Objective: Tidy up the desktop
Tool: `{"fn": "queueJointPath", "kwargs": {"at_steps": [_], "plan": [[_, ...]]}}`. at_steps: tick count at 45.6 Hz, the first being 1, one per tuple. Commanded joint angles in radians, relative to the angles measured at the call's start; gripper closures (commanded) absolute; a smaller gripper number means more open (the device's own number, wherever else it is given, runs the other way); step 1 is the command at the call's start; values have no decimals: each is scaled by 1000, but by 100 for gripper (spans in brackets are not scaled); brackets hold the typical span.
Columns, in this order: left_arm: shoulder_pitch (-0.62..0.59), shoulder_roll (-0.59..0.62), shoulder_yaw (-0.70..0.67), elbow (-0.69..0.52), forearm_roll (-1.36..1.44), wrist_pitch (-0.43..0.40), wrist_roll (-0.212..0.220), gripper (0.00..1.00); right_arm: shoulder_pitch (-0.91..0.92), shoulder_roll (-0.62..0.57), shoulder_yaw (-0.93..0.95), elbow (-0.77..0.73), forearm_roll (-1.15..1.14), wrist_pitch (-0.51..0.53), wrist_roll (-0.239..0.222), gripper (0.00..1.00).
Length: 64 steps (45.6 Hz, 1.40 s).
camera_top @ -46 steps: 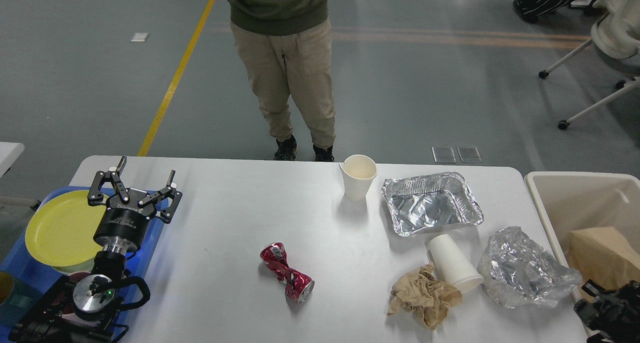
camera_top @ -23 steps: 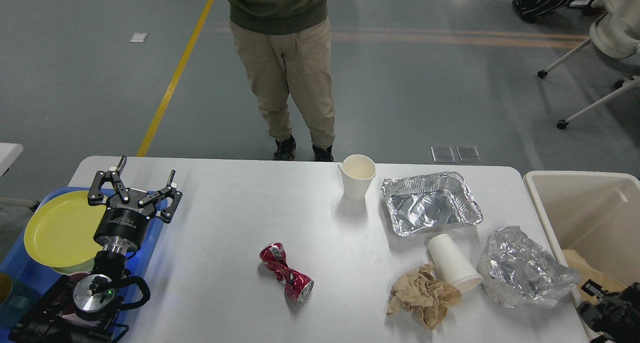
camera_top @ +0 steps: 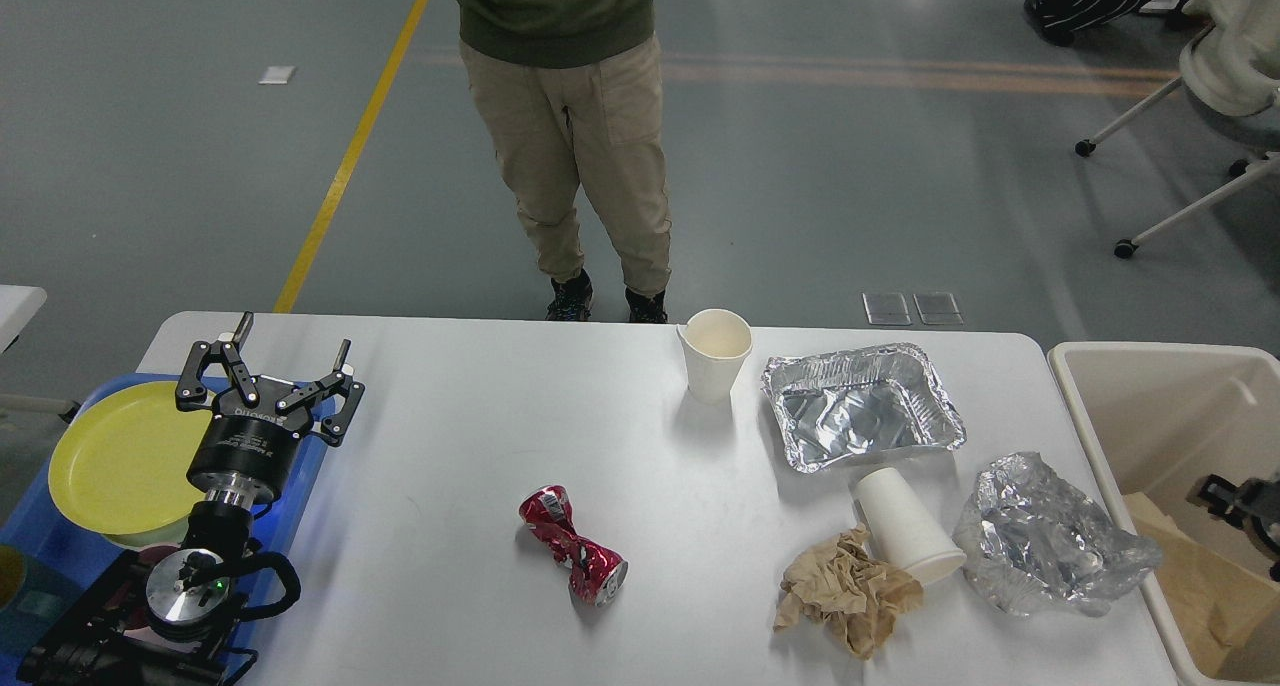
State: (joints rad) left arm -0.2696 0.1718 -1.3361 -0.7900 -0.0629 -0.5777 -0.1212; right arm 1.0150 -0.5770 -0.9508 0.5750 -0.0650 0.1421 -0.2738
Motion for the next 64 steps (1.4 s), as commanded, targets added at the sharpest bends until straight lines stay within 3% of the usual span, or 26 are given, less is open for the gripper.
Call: {"fn": "queueJointPath", "kwargs": {"at_steps": [1,11,20,24,42,46,56,64], "plan": [[0,0,0,0,0,1,0,4,259,-27,-170,183,-3,71,-1,0],[1,0,0,0,0,-1,0,4,687,25,-339,451,5,269,-2,0],[1,0,0,0,0,-1,0,4,1019,143,-353,598,7,534,-1,0],[1,0,0,0,0,1,0,4,1115,167,-341,678,11,600,2,0],[0,0,0,0,0,1,0,4,1591,186,-315,1134,56,605,13,0],[0,0,0,0,0,1,0,4,1614,213,-310,1154,56,611,25,4],[0,0,0,0,0,1,0,4,1582,224,-321,1155,40,613,113,4],[1,0,0,0,0,-1,0,4,1498,218,-322,1148,2,607,113,4]]}}
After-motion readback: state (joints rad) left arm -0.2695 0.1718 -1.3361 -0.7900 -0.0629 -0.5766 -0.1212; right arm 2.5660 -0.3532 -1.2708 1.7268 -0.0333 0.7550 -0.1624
